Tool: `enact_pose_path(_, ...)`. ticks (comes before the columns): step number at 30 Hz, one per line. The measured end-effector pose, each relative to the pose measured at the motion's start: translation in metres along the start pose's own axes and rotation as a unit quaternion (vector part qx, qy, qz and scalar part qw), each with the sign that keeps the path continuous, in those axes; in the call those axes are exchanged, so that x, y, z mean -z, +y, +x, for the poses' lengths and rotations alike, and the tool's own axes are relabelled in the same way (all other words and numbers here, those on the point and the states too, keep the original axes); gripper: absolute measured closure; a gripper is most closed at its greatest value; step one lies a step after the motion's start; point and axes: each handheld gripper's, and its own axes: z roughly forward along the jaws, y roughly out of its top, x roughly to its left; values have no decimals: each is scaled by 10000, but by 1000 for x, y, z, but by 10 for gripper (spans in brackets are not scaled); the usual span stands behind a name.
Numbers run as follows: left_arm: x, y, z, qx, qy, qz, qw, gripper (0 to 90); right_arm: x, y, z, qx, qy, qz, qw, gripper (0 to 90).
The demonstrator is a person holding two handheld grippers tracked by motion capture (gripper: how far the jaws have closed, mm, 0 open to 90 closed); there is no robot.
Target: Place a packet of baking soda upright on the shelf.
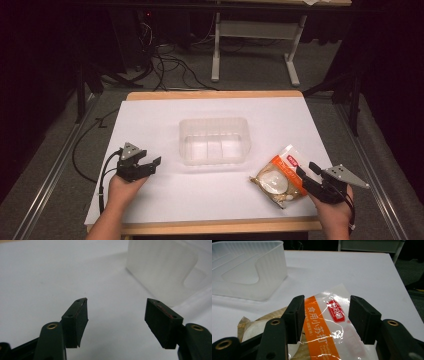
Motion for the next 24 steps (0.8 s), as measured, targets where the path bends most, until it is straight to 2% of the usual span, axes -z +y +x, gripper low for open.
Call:
enact_pose_path(1, 2, 1, -2, 20, -25, -124, 9999, 342, 0, 0, -1, -3, 14, -7, 10000, 477)
enact_pose_path(3, 5, 3, -6, -78, -25, -256, 9996, 338, -1, 0, -4, -22, -37, -18, 10000, 467)
enact_pose_path(7, 4, 2, -9, -237, -21, -161, 9996, 330, 1, 0, -8, -96, -81, -32, 9999, 460)
enact_pose_path(18, 2, 2, -10, -289, -50, -71, 9995, 328, 4, -1, -16, -126, -99, -51, 9999, 459)
enact_pose_path(20, 2, 2, -11, -283, -104, -78, 9995, 328, 7, -1, -17, -87, -191, -80, 9997, 415)
enact_pose_path(23, 2, 2, -13, -331, -121, -88, 9993, 328, 9, -1, -20, -145, -196, -77, 9997, 408)
enact_pose_path(24, 3, 2, -13, -347, -126, -91, 9993, 328, 11, -3, -24, -258, -234, -41, 9994, 397)
